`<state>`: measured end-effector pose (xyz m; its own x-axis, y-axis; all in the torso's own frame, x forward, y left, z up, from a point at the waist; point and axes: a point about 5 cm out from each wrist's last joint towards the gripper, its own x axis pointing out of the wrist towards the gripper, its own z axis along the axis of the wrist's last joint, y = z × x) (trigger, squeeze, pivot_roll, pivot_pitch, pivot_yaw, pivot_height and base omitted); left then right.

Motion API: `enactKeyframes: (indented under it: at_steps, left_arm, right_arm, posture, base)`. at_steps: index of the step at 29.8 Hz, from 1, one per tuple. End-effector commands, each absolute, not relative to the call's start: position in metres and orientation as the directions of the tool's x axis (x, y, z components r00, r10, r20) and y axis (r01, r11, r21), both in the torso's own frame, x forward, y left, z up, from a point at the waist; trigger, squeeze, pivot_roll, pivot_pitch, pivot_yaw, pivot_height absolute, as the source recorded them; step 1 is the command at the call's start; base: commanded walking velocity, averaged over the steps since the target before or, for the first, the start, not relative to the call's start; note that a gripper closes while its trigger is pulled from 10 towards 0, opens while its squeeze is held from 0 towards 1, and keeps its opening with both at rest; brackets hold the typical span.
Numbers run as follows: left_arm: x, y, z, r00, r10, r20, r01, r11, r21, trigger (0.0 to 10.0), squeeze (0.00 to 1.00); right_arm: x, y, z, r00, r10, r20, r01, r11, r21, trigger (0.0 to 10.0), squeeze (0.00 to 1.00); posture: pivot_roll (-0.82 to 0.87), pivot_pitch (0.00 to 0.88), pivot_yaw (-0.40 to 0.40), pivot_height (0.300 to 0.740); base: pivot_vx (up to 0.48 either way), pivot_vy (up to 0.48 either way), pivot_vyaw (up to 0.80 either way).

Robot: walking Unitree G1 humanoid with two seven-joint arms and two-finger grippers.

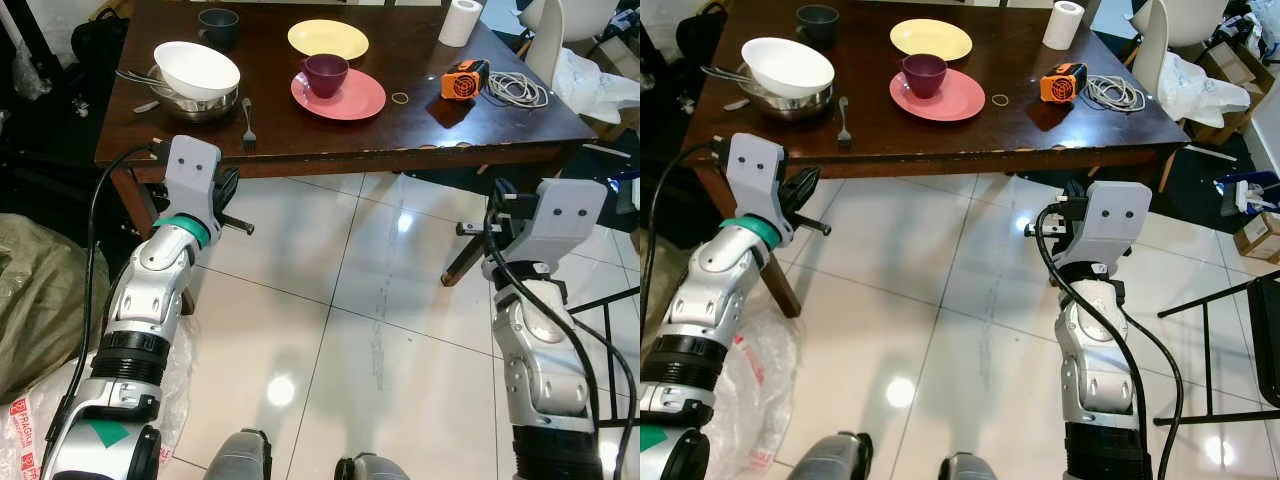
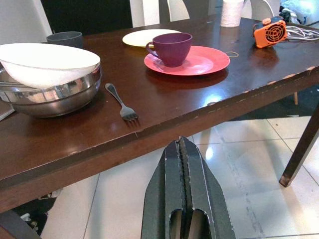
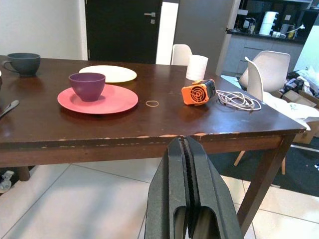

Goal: Setting the table

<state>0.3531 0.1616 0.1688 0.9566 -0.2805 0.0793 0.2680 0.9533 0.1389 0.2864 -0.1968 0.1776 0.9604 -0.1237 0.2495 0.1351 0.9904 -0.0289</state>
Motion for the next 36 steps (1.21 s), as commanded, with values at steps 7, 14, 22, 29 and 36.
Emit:
enactKeyframes:
  at_steps: [7, 14, 22, 29, 36]
  left_arm:
    - [0.351, 0.159, 0.165, 0.955, -0.291, 0.059, 0.279, 0.946, 0.163, 10.0, 0.00]
    - [0.348, 0.155, 0.161, 0.948, -0.312, 0.057, 0.297, 0.938, 0.181, 10.0, 0.00]
    - [0.350, 0.156, 0.167, 0.951, -0.299, 0.080, 0.284, 0.945, 0.160, 10.0, 0.00]
    - [0.351, 0.155, 0.169, 0.949, -0.303, 0.090, 0.289, 0.946, 0.147, 10.0, 0.00]
    - [0.350, 0.155, 0.171, 0.943, -0.313, 0.109, 0.295, 0.943, 0.155, 10.0, 0.00]
  right_arm:
    - [0.286, -0.200, 0.173, 0.965, -0.148, 0.218, 0.156, 0.988, -0.019, 10.0, 0.00]
    - [0.283, -0.197, 0.167, 0.969, -0.144, 0.202, 0.150, 0.989, -0.011, 10.0, 0.00]
    - [0.286, -0.198, 0.175, 0.964, -0.131, 0.232, 0.139, 0.990, -0.019, 10.0, 0.00]
    - [0.285, -0.197, 0.173, 0.965, -0.130, 0.226, 0.138, 0.990, -0.018, 10.0, 0.00]
    - [0.284, -0.196, 0.173, 0.965, -0.126, 0.232, 0.134, 0.991, -0.019, 10.0, 0.00]
  posture:
    - [0.13, 0.004, -0.013, 0.740]
    - [0.13, 0.001, -0.012, 0.740]
    - [0.13, 0.000, -0.016, 0.740]
    - [0.12, 0.000, -0.014, 0.740]
    - [0.12, 0.000, -0.010, 0.740]
  base:
    - [0.000, 0.000, 0.00]
    - [0.000, 0.000, 0.00]
    - [0.000, 0.000, 0.00]
    - [0.000, 0.000, 0.00]
    - [0.000, 0.000, 0.00]
